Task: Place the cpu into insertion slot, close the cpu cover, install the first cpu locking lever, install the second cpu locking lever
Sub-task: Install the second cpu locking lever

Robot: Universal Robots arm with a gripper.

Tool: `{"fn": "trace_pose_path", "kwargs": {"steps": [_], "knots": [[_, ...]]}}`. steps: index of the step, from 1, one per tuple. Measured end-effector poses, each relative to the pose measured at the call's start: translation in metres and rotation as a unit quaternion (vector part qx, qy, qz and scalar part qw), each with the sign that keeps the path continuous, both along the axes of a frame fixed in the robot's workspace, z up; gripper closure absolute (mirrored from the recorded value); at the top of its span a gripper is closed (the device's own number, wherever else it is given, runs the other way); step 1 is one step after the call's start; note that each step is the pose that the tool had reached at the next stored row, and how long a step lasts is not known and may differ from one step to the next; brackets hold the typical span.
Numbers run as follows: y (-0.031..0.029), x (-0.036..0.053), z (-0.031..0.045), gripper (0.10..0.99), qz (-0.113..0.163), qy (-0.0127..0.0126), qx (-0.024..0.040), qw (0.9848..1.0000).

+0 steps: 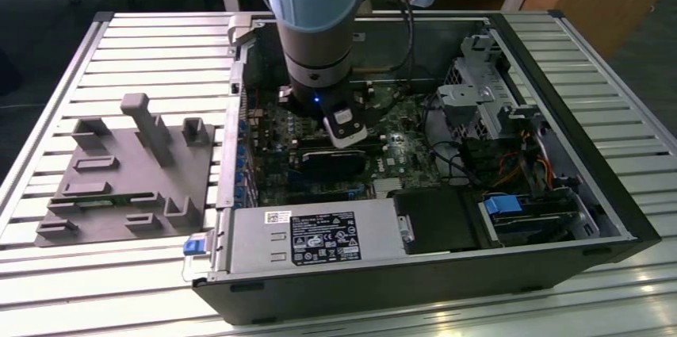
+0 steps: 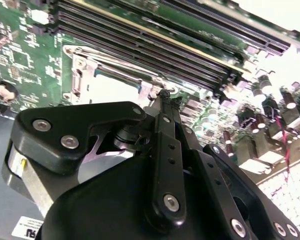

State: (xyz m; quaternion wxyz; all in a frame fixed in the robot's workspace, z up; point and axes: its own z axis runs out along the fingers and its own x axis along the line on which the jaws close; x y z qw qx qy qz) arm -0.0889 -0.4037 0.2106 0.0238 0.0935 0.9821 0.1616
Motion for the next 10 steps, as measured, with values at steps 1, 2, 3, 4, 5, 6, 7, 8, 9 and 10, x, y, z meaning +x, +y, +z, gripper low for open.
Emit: {"fn": "trace_pose_path", "kwargs": {"steps": [1,2,3,4,5,6,7,8,9,10], "knots": [[0.0,0.0017,0.0,0.984,0.0,0.0,-0.0005,1.0],[0.0001,0.0035,0.0,0.984,0.0,0.0,-0.0014,1.0],[0.0001,0.0051,0.0,0.984,0.0,0.0,-0.0026,1.0],[0.0002,0.0065,0.0,0.984,0.0,0.0,-0.0041,1.0],[0.0004,0.0077,0.0001,0.984,0.0,0.0,-0.006,1.0],[0.0006,0.0089,0.0002,0.984,0.0,0.0001,-0.0085,1.0],[0.0008,0.0099,0.0003,0.984,0.0,0.0,-0.0114,0.9999],[0.0012,0.0108,0.0004,0.984,0.0,0.0,-0.0146,0.9999],[0.0017,0.0117,0.0004,0.984,0.0,0.0,-0.0181,0.9998],[0.0023,0.0124,0.0004,0.984,0.0,0.0,-0.0211,0.9998]]}}
